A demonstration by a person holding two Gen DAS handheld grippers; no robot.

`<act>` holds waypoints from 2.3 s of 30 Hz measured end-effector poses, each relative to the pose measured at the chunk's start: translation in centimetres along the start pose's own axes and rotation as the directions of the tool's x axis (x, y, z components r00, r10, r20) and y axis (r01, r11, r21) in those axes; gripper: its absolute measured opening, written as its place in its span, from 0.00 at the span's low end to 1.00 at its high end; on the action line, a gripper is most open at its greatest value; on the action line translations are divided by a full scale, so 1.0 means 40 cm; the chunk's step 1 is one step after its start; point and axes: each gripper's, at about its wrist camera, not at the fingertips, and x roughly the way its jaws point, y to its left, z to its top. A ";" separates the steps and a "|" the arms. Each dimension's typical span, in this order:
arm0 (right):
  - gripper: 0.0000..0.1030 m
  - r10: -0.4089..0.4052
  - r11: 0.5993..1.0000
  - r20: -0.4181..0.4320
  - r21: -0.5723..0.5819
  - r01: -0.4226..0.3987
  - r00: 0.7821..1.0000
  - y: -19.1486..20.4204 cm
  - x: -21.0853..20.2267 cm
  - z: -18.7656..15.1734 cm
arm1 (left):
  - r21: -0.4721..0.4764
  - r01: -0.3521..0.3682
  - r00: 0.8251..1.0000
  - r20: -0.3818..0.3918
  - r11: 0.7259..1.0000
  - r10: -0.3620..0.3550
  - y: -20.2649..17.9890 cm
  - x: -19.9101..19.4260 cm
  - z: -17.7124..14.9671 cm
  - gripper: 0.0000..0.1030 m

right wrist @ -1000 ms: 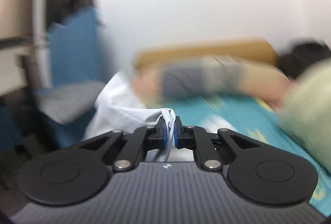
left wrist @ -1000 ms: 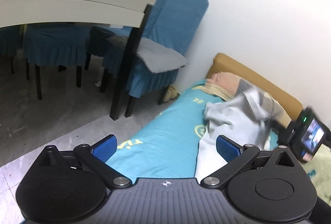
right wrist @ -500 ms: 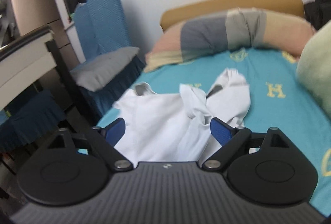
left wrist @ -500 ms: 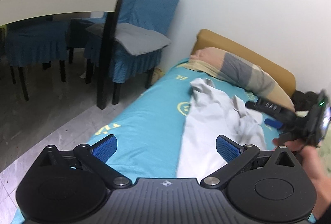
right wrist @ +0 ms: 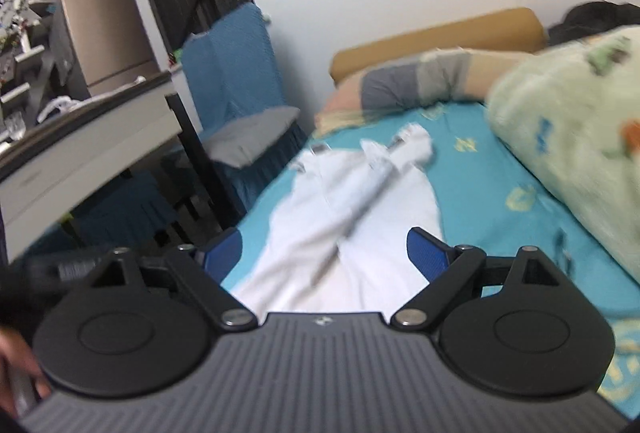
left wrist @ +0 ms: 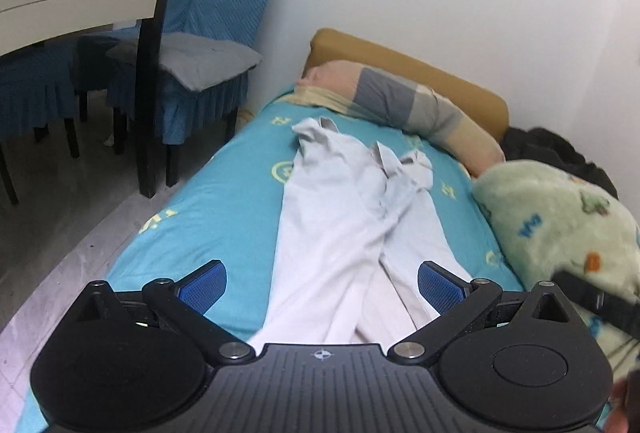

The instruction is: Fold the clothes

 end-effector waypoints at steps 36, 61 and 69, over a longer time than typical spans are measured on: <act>0.88 -0.011 0.970 -0.028 0.242 0.017 1.000 -0.190 -0.008 -0.025 | 0.517 0.239 0.793 -0.592 0.822 0.143 0.122 0.044 -0.087 0.03; 0.88 0.027 0.939 -0.228 0.339 0.053 0.973 -0.275 -0.020 -0.078 | -0.074 -0.042 0.845 -0.534 0.996 -0.004 0.064 0.003 -0.069 0.78; 0.87 -0.043 0.862 -0.456 0.433 0.263 0.889 -0.328 -0.055 -0.188 | -0.092 -0.265 0.817 -0.550 0.960 0.173 0.116 0.087 -0.088 0.79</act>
